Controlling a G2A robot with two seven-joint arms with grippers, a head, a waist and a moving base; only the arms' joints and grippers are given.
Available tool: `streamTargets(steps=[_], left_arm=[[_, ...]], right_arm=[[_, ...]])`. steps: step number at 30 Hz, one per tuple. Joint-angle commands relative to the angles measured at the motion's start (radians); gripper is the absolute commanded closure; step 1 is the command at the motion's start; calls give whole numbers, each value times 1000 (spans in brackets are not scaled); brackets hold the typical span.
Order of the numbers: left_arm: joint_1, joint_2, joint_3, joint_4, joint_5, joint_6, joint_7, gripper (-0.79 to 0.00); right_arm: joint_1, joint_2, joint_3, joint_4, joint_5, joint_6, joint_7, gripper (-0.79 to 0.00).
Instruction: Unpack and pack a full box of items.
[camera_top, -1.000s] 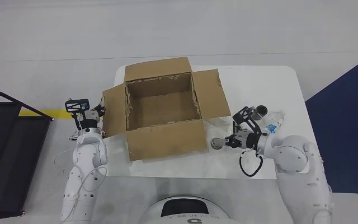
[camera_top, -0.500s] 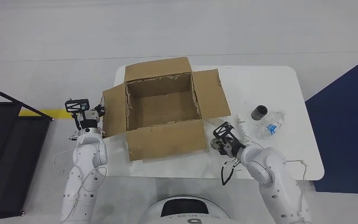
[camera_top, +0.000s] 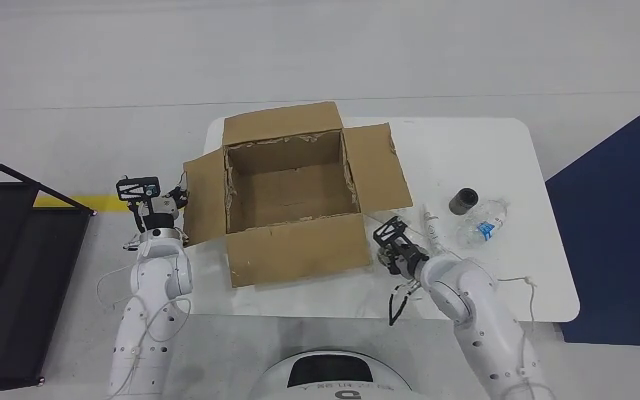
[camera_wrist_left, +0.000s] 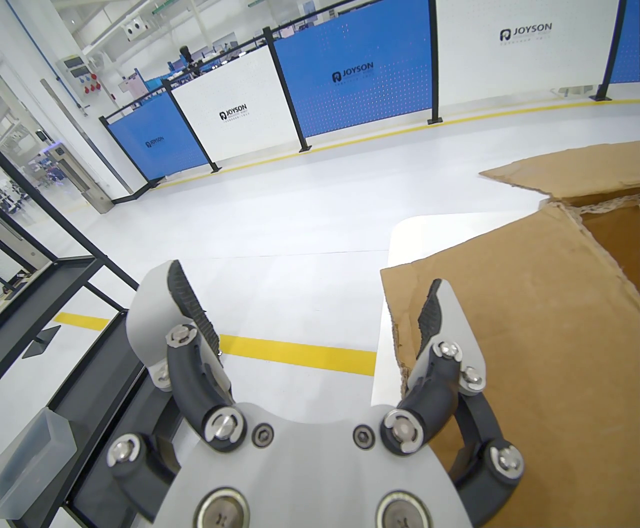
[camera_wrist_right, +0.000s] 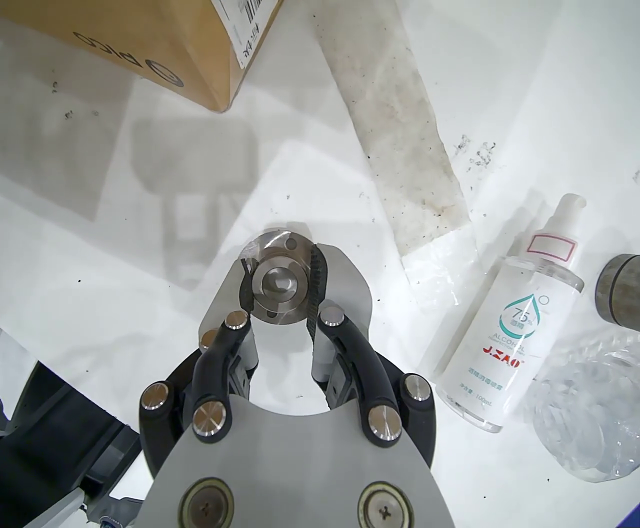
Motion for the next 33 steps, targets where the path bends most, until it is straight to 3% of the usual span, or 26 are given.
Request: streamTargets(steps=[1, 2, 4, 11, 15, 25, 29, 33], left_arm=[[0, 0, 0, 0, 0, 0, 0, -785], [0, 0, 0, 0, 0, 0, 0, -785], [0, 0, 0, 0, 0, 0, 0, -785], [0, 0, 0, 0, 0, 0, 0, -785], [0, 0, 0, 0, 0, 0, 0, -785], [0, 0, 0, 0, 0, 0, 0, -785], [0, 0, 0, 0, 0, 0, 0, -785], [0, 0, 0, 0, 0, 0, 0, -785]], right_arm=[[1, 0, -8, 2, -7, 10, 0, -179], [2, 0, -14, 5, -14, 15, 1, -148], [4, 0, -23, 8, -25, 29, 3, -3], [-61, 8, 43, -67, -1, 69, -47, 0], [-169, 17, 184, -166, 153, 70, -144, 0], [-430, 26, 525, -320, 638, -141, -459, 0], [-439, 29, 547, -379, 745, -190, -448, 0], [-347, 36, 470, -467, 754, -115, -329, 0]])
